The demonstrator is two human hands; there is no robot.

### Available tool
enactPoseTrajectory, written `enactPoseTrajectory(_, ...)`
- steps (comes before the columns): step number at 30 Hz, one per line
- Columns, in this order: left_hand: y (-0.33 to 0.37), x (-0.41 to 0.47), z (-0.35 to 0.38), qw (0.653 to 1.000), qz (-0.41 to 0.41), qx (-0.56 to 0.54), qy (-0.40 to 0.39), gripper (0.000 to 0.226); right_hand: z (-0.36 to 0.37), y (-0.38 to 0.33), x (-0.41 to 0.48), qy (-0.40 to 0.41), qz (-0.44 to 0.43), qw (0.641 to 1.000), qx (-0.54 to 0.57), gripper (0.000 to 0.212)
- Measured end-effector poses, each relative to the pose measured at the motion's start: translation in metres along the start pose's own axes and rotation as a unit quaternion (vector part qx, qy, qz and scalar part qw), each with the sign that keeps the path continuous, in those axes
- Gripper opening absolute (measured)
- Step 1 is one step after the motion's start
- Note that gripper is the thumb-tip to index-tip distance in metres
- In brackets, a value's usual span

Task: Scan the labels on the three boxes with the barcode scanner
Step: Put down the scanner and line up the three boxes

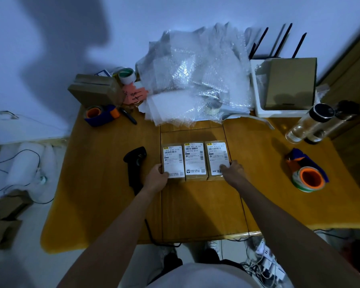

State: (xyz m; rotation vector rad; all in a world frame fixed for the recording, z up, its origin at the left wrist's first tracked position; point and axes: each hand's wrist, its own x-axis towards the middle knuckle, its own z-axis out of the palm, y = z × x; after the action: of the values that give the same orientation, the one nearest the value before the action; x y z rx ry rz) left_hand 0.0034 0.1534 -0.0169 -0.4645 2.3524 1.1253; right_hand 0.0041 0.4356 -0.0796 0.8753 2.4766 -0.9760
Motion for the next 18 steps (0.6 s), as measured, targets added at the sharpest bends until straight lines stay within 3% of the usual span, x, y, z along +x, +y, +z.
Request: enactPoseTrajectory(18,0.006,-0.011,0.007,1.000,0.008,-0.001,-0.027,0.062,-0.013,0.003,-0.006,0.011,0.016,0.999,0.027,0.058)
